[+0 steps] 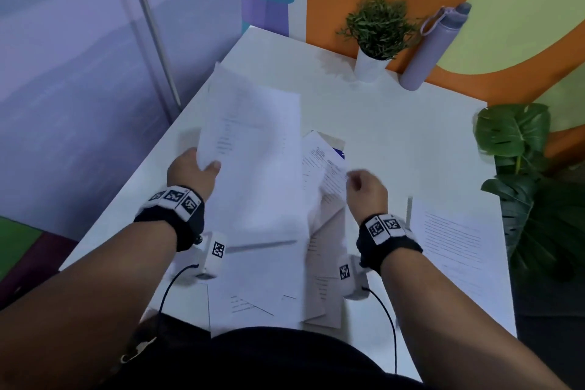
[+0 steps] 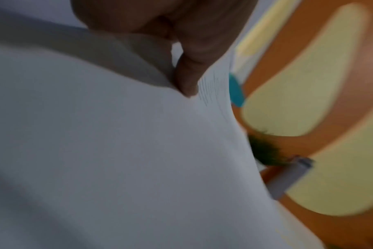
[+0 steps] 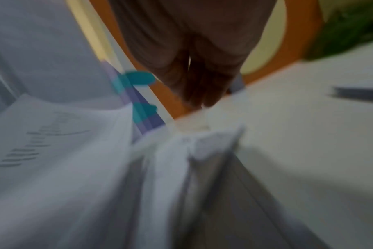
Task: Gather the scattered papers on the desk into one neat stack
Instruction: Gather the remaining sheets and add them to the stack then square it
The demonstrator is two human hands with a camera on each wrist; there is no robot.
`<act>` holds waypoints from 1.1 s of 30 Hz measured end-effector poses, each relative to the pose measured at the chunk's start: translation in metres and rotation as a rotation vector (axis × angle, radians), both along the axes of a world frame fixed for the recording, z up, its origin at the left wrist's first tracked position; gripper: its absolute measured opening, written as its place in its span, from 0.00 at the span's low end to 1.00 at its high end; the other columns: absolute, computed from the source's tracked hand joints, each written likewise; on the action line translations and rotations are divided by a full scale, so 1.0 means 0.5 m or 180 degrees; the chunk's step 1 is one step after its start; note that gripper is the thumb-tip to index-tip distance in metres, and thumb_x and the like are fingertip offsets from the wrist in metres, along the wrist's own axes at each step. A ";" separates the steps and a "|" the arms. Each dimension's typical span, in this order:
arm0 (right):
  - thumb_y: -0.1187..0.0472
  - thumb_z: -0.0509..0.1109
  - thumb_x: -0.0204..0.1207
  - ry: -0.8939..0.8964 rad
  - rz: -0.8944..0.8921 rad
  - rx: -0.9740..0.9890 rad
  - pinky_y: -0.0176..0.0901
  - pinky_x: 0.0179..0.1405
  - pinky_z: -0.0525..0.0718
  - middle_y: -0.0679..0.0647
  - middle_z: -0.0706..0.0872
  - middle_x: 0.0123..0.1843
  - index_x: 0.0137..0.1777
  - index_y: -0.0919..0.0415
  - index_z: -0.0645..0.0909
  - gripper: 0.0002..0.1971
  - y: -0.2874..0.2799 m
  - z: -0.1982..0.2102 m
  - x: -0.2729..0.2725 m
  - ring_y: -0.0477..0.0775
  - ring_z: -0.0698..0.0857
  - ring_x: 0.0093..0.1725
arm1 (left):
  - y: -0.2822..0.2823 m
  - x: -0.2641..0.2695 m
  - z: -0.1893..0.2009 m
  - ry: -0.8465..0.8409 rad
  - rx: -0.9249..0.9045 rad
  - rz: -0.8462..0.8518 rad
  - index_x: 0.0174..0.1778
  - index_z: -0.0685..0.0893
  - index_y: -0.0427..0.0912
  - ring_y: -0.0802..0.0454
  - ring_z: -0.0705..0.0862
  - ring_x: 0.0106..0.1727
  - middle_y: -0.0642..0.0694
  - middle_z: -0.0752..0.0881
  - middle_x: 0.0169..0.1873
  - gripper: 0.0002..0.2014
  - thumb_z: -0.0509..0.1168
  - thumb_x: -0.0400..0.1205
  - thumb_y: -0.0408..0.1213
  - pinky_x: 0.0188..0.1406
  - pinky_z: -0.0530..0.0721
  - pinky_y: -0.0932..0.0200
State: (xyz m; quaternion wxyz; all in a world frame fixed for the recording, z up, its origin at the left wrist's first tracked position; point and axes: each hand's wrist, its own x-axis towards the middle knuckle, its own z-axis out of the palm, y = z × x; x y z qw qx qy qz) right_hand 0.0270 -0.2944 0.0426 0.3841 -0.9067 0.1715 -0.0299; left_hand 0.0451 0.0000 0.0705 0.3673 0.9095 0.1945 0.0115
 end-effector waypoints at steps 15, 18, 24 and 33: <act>0.60 0.67 0.76 0.1337 0.0107 0.0572 0.52 0.42 0.85 0.60 0.78 0.34 0.32 0.61 0.72 0.12 0.089 -0.128 -0.048 0.58 0.79 0.37 | 0.037 -0.061 -0.142 0.1156 0.0064 -0.0108 0.50 0.86 0.27 0.35 0.85 0.51 0.31 0.88 0.51 0.15 0.65 0.80 0.38 0.50 0.81 0.52; 0.61 0.64 0.78 0.1121 -0.0413 0.0516 0.44 0.42 0.76 0.58 0.78 0.34 0.34 0.62 0.74 0.11 0.059 -0.121 -0.032 0.58 0.77 0.40 | 0.052 -0.060 -0.143 0.1029 0.0054 0.0087 0.45 0.86 0.26 0.34 0.86 0.49 0.30 0.88 0.48 0.14 0.65 0.79 0.36 0.47 0.81 0.52; 0.63 0.63 0.77 0.1181 -0.0867 0.0765 0.42 0.42 0.74 0.61 0.82 0.46 0.42 0.62 0.77 0.05 0.019 -0.124 -0.015 0.59 0.79 0.43 | 0.062 -0.067 -0.150 0.1020 -0.0124 -0.0078 0.42 0.86 0.30 0.38 0.85 0.45 0.34 0.87 0.42 0.08 0.66 0.77 0.32 0.49 0.84 0.49; 0.67 0.66 0.75 0.0925 -0.0922 0.1192 0.42 0.41 0.73 0.58 0.79 0.36 0.44 0.63 0.76 0.01 0.013 -0.125 0.008 0.56 0.77 0.36 | 0.050 -0.077 -0.154 0.1036 -0.0121 -0.0387 0.56 0.86 0.29 0.36 0.85 0.56 0.33 0.88 0.54 0.13 0.67 0.77 0.30 0.53 0.80 0.53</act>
